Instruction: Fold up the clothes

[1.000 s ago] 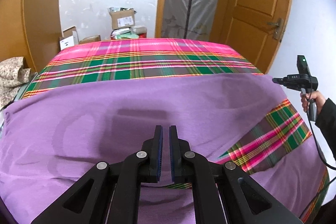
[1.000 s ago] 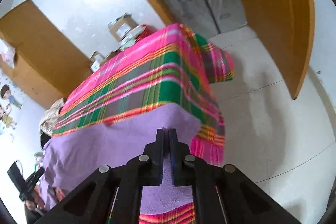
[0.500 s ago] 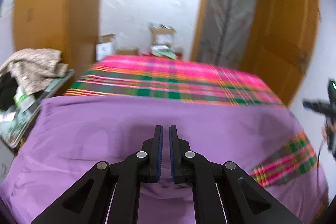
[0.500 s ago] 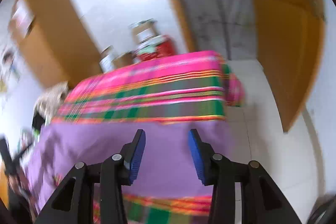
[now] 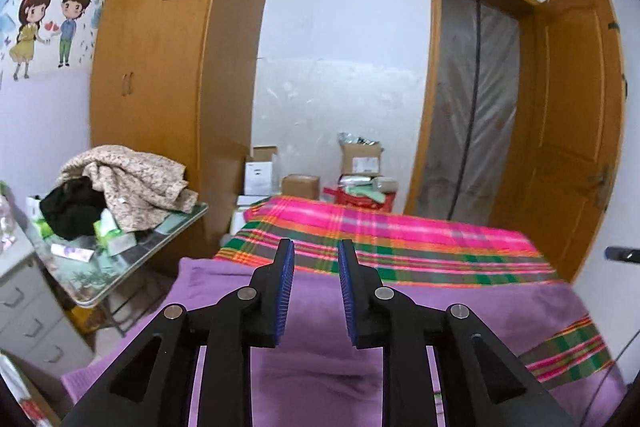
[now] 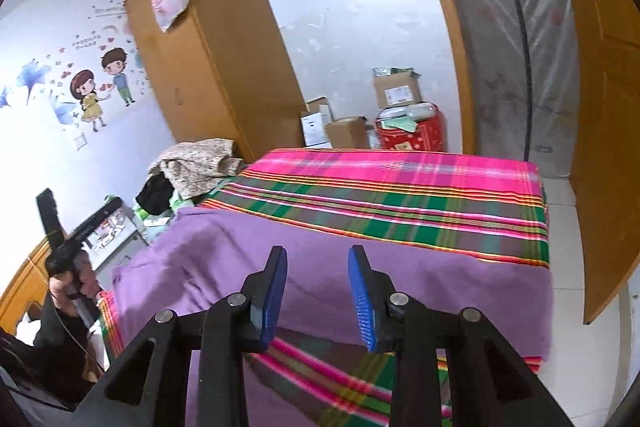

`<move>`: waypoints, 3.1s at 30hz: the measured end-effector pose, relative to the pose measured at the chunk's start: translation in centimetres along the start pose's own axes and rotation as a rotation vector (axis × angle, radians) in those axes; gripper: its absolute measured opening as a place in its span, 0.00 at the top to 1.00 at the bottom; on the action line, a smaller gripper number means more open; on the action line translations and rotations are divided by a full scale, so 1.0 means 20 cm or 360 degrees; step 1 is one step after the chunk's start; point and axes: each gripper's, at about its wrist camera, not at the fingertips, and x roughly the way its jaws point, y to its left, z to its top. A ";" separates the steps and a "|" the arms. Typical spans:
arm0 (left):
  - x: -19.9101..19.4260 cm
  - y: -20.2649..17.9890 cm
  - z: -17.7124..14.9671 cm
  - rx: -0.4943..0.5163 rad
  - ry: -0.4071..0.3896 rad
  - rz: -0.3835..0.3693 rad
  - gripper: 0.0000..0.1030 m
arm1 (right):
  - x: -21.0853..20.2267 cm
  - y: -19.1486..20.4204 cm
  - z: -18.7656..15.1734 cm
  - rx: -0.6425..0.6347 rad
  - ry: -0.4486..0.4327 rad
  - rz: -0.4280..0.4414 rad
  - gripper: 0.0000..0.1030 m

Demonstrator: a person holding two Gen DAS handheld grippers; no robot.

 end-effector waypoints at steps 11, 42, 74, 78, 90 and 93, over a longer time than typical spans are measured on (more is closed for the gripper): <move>-0.07 0.24 0.05 -0.0021 0.0055 0.0047 0.71 | -0.10 0.36 0.02 -0.0147 -0.0101 0.0124 0.69; 0.87 0.72 -0.04 0.0187 0.0713 0.0034 0.71 | 1.00 0.51 0.15 -0.0713 0.0351 0.0149 0.68; 1.30 0.92 -0.17 -0.0005 0.0916 0.0000 0.58 | 1.66 0.24 0.10 -0.0648 0.0690 0.0179 0.68; 1.32 0.91 -0.19 -0.0033 0.0932 0.0000 0.61 | 1.67 0.24 0.11 -0.0624 0.0722 0.0186 0.80; 1.27 0.85 -0.10 0.0040 0.0758 0.0082 0.83 | 1.65 0.28 0.22 -0.0665 0.0636 0.0089 0.97; 1.27 0.84 -0.07 0.0041 0.0722 0.0104 0.83 | 1.69 0.28 0.25 -0.0656 0.0621 0.0055 0.97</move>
